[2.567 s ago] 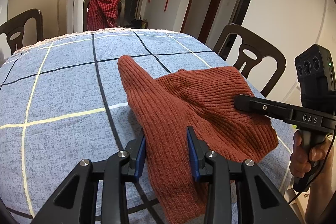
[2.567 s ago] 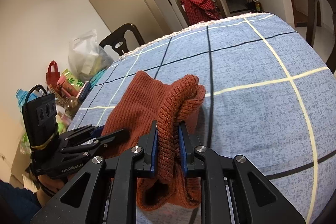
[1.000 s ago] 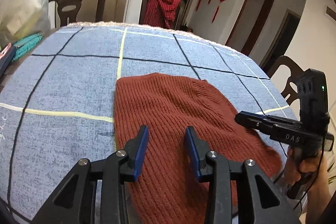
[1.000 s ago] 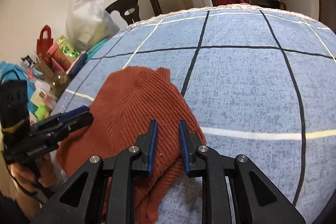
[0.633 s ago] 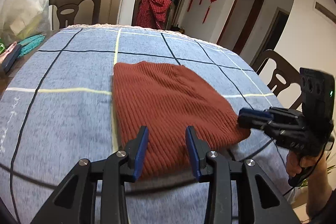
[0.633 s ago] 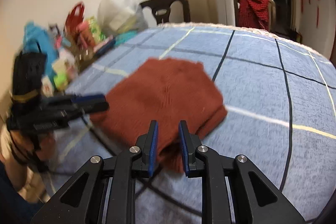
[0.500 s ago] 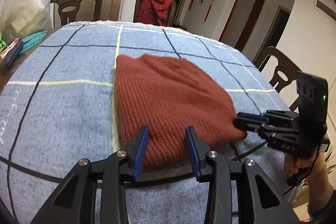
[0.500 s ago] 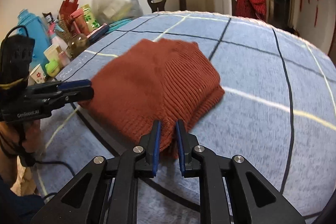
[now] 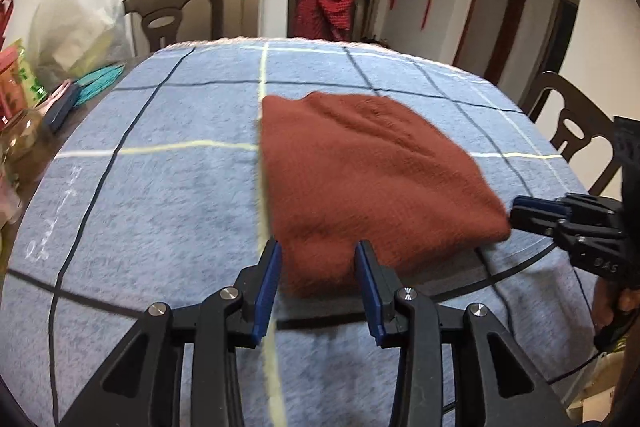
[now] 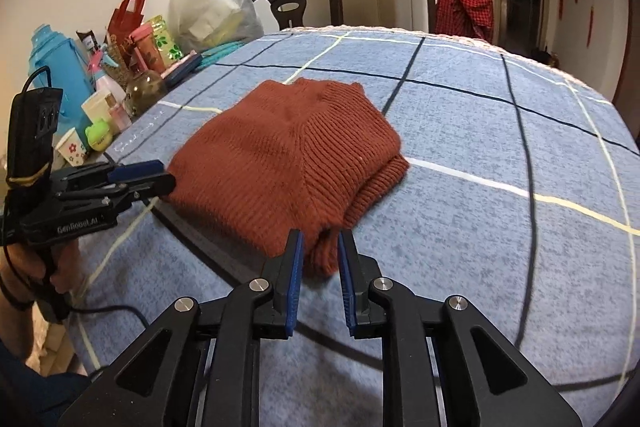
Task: Fold small clothes
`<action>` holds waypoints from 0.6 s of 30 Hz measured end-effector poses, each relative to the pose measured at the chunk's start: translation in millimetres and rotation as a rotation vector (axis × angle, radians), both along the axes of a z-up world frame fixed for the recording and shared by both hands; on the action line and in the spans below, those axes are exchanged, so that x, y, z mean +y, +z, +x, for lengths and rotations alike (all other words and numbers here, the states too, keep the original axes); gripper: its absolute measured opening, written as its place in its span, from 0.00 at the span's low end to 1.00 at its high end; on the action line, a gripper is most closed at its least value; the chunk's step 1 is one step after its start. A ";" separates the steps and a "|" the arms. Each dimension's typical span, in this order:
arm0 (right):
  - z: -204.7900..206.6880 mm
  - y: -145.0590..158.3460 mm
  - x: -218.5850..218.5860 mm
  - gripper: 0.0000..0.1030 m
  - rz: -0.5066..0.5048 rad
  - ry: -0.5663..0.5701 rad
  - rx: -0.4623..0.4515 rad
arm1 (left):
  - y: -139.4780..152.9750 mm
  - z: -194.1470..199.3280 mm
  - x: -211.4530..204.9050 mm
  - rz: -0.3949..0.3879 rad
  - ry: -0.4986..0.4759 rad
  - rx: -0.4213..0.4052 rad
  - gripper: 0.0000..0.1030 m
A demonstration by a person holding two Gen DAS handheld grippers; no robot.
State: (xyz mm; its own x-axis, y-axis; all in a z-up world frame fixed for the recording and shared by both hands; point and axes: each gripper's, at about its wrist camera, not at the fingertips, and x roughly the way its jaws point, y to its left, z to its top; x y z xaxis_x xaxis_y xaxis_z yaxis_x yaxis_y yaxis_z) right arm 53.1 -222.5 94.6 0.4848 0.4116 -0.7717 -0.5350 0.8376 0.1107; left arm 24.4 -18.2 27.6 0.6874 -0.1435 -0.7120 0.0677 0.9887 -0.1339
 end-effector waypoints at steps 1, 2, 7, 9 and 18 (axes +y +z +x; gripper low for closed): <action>-2.0 -0.6 -0.8 0.21 -0.017 -0.004 -0.005 | -2.2 -1.1 2.2 -0.002 0.005 0.008 0.43; -4.0 -1.6 -1.4 0.23 -0.036 -0.007 -0.010 | -4.2 -2.7 3.5 -0.002 0.008 0.014 0.43; -12.9 -9.1 -2.1 0.35 -0.097 -0.005 -0.014 | -11.7 -8.5 4.3 0.039 0.022 0.041 0.44; -16.1 -12.3 -2.5 0.35 -0.115 -0.006 -0.016 | -14.7 -10.8 4.5 0.064 0.034 0.049 0.44; -16.2 -26.7 -1.4 0.36 -0.152 -0.005 0.004 | -22.2 -11.5 3.9 0.080 0.027 0.058 0.52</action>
